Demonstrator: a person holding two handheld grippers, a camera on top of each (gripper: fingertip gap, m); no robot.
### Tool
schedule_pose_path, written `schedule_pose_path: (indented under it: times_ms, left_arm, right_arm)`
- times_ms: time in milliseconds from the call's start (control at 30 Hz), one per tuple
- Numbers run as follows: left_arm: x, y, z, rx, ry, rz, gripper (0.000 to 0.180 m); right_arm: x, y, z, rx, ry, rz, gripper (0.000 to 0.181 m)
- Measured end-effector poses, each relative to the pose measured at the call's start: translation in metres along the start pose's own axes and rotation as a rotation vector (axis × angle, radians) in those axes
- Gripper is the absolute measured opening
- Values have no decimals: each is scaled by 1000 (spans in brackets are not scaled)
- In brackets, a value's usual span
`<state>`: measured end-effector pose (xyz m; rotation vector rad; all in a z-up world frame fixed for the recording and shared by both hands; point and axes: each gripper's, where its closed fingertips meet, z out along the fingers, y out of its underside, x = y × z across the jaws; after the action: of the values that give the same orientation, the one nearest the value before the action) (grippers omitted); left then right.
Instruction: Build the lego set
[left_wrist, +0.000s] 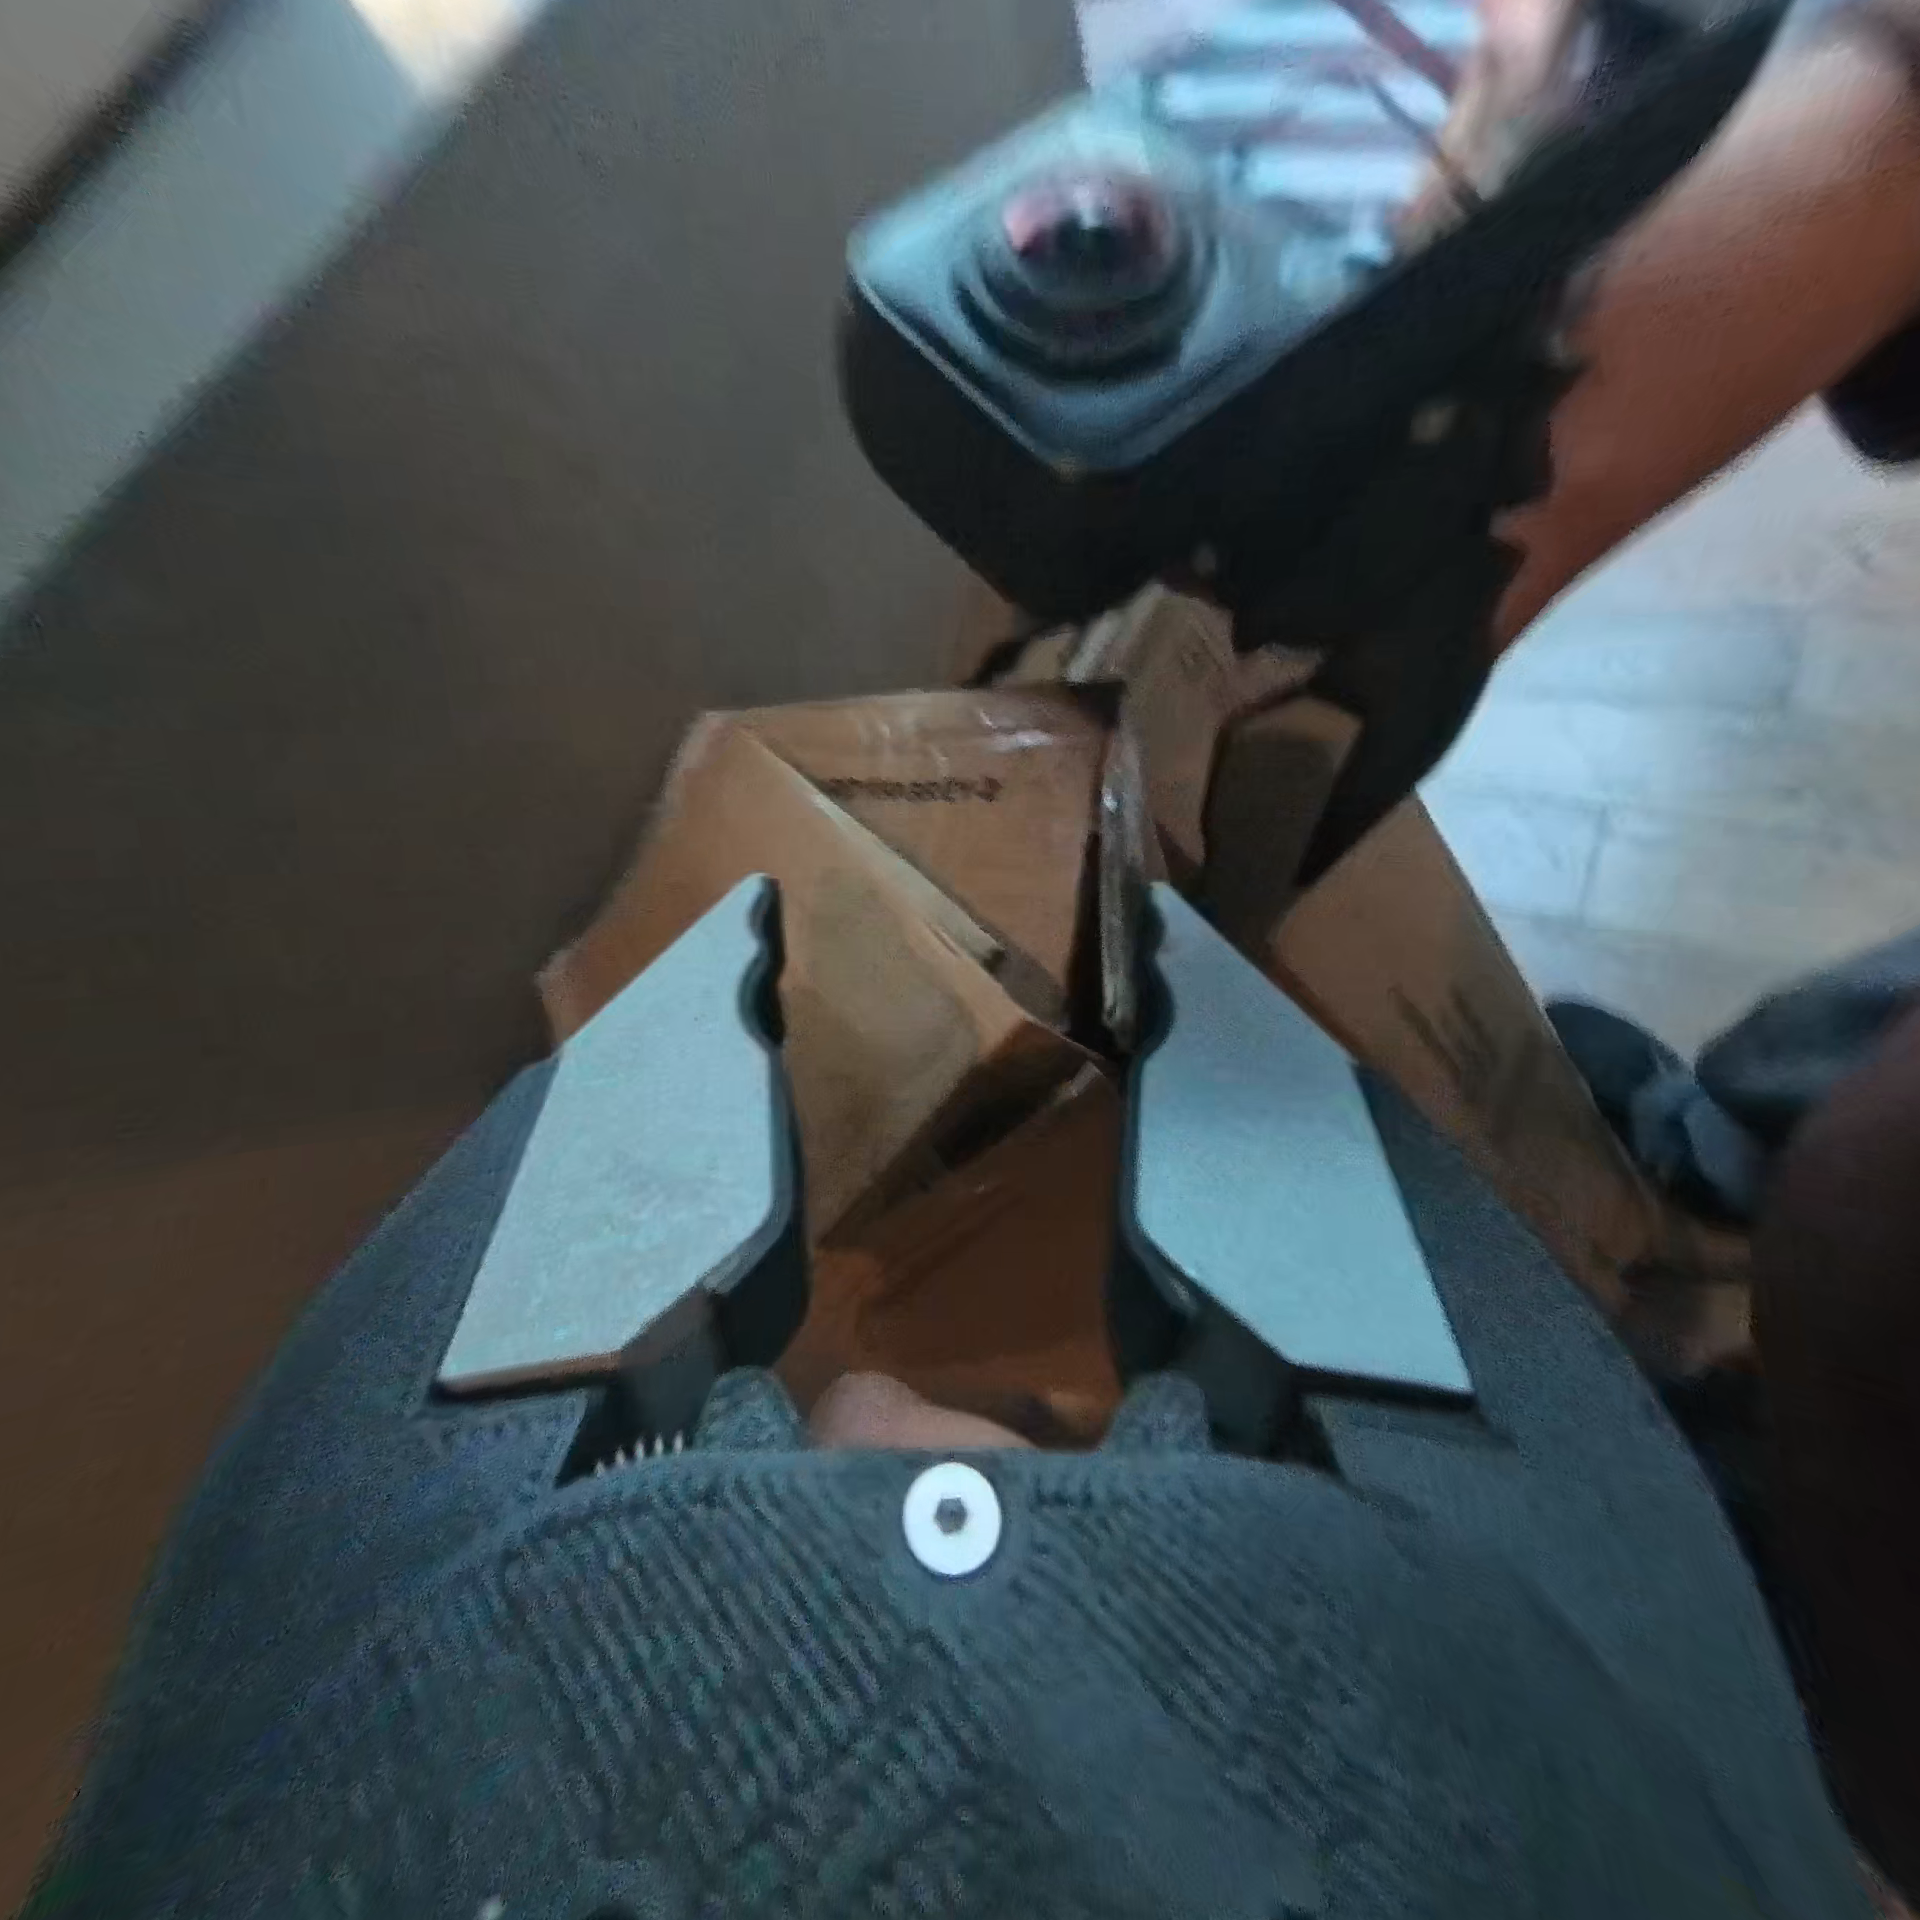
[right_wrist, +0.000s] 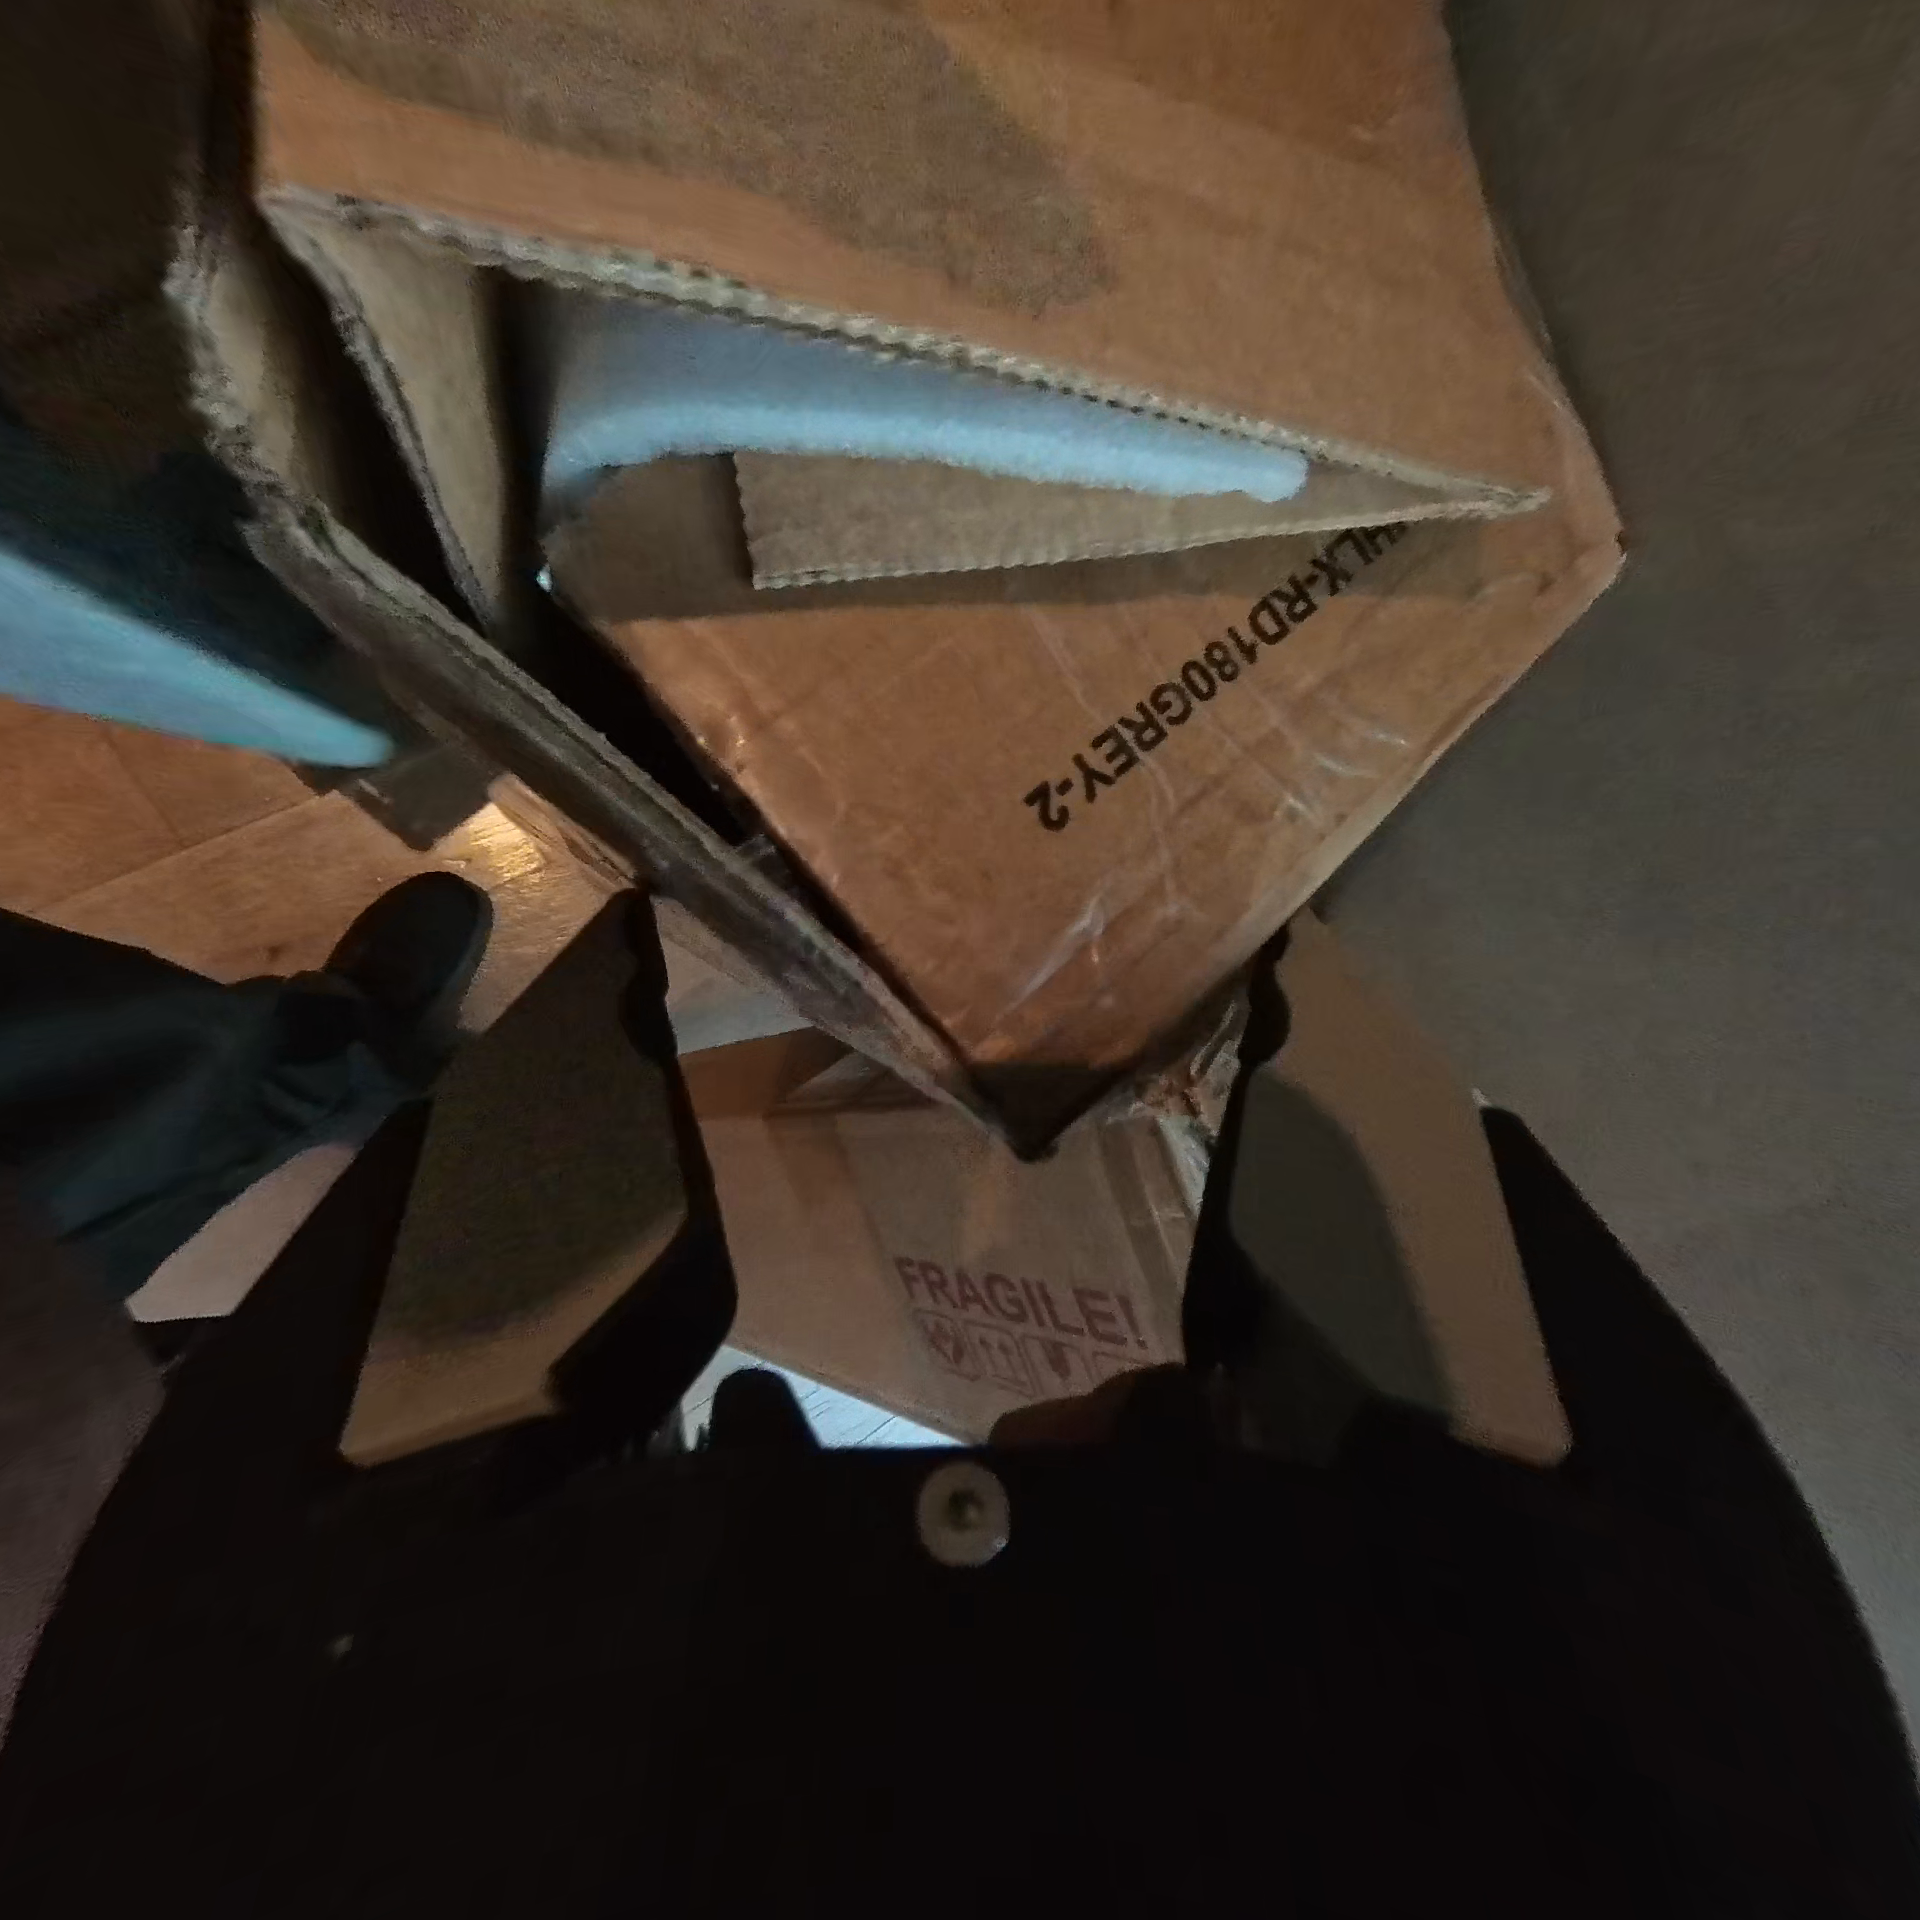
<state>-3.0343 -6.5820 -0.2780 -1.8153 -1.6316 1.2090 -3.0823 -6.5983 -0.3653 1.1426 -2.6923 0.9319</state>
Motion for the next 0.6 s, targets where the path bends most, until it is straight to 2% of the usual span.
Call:
schedule_pose_path:
  times_ms: [33,67,300,400,533,600]
  left_arm:
    - [5,13,9,-81,31,15,58]
    - [6,18,15,-101,38,-2,62]
    - [7,15,22,-126,12,19,66]
    - [6,16,21,-169,12,27,67]
    - [6,17,21,-190,30,20,66]
    - [5,17,21,-195,27,18,67]
  right_arm:
    - [-1,0,-2,13,-7,-14,107]
    - [-3,-1,-6,42,-24,-27,106]
    - [21,40,-39,82,-7,-76,105]
    - [40,67,-33,30,-8,-67,110]
    - [42,114,-4,-139,-44,-121,113]
    - [46,118,-1,-148,29,-220,99]
